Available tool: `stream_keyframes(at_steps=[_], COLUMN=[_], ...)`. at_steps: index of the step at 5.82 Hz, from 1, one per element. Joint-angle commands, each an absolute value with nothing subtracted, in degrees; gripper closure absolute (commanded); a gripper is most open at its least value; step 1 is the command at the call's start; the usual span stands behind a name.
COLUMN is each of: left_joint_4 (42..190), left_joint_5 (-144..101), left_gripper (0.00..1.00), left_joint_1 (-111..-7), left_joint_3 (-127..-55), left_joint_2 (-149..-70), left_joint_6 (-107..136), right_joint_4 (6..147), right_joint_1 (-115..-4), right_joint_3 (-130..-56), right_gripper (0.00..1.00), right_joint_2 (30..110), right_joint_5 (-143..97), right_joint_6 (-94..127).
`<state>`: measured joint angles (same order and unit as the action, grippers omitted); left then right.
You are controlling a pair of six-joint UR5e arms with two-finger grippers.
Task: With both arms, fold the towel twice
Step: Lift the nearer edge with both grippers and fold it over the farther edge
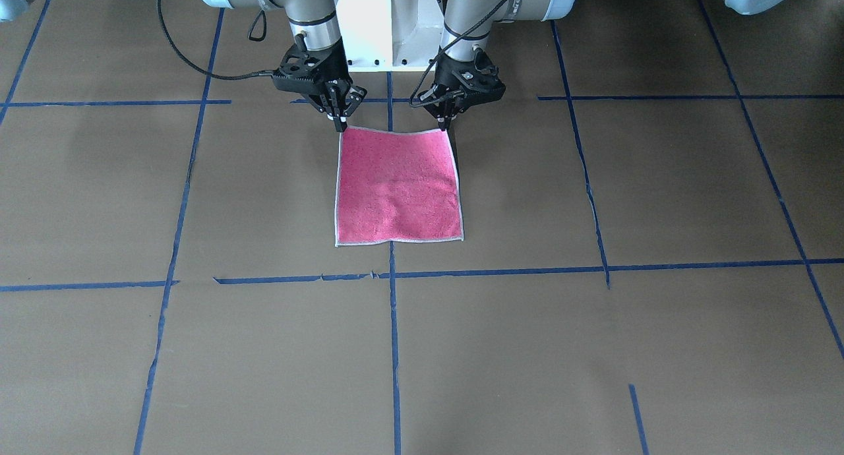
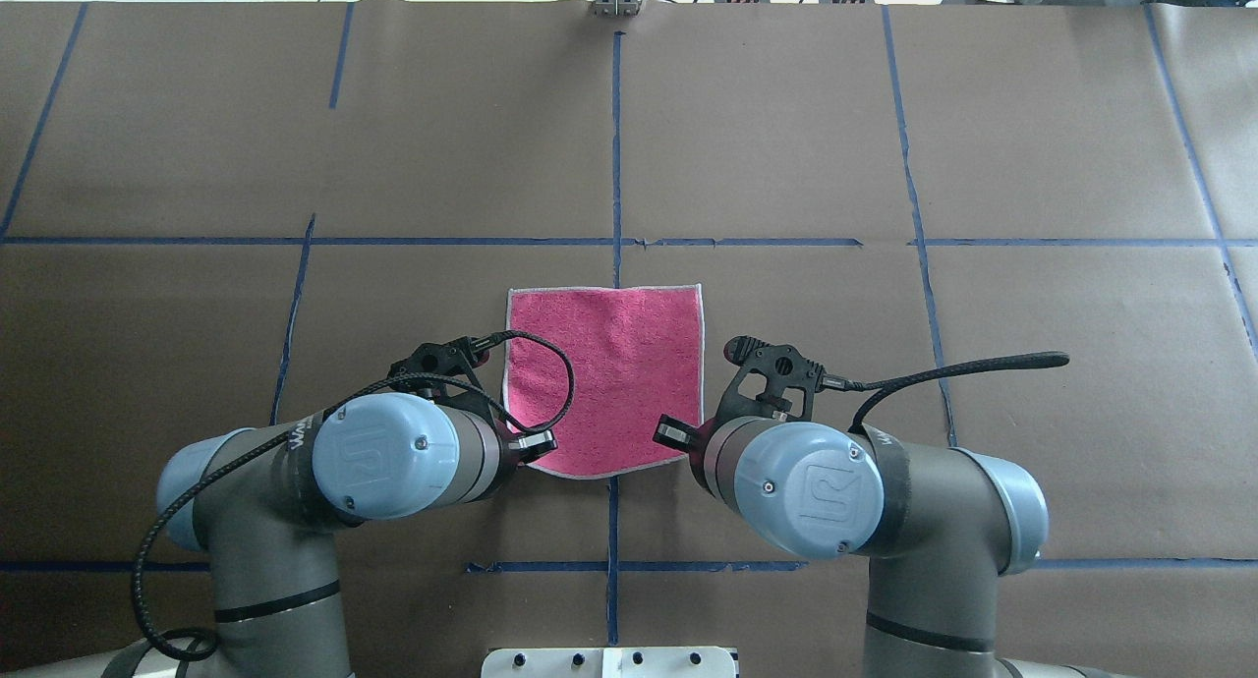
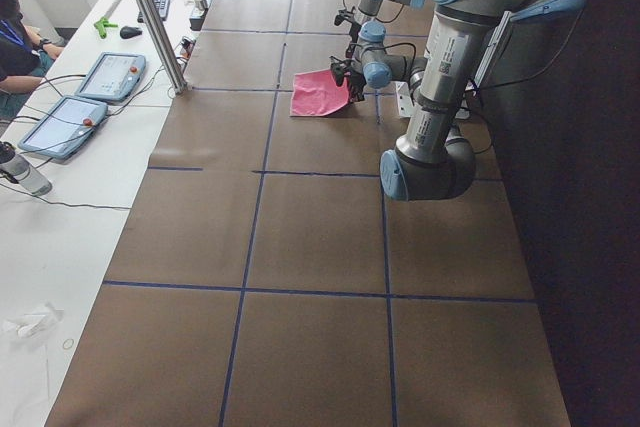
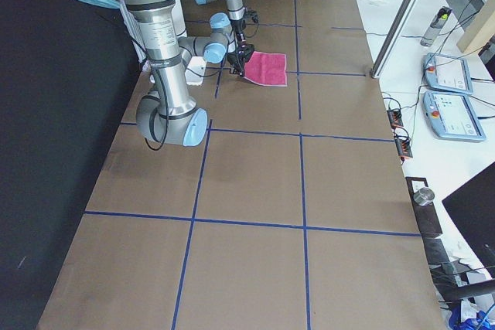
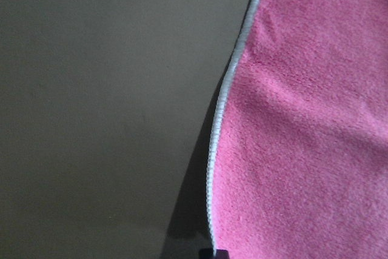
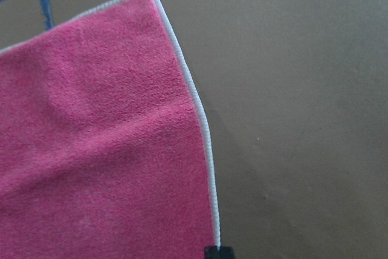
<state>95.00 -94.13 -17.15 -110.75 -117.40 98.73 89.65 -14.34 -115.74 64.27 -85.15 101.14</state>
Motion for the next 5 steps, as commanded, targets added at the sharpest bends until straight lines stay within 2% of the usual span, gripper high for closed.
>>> stream_keyframes(at_steps=[1, 3, 5], left_joint_4=[86.71, 85.52, 86.13], left_joint_5=[-98.77, -98.27, -98.35], left_gripper=[1.0, 1.0, 1.0], left_joint_1=[-18.89, -18.98, -21.34], left_joint_3=[-120.0, -120.42, -114.91], left_joint_2=[-117.42, -117.6, -119.42], left_joint_6=[98.35, 97.22, 94.06], right_joint_4=[96.06, 96.07, 95.36], right_joint_1=[-14.85, -14.68, -14.77], right_joint_3=[-123.56, -121.66, -116.47], right_gripper=[1.0, 1.0, 1.0], right_joint_2=[64.07, 64.34, 63.99], right_joint_5=[-86.13, -86.22, -85.61], right_joint_6=[101.07, 100.99, 100.99])
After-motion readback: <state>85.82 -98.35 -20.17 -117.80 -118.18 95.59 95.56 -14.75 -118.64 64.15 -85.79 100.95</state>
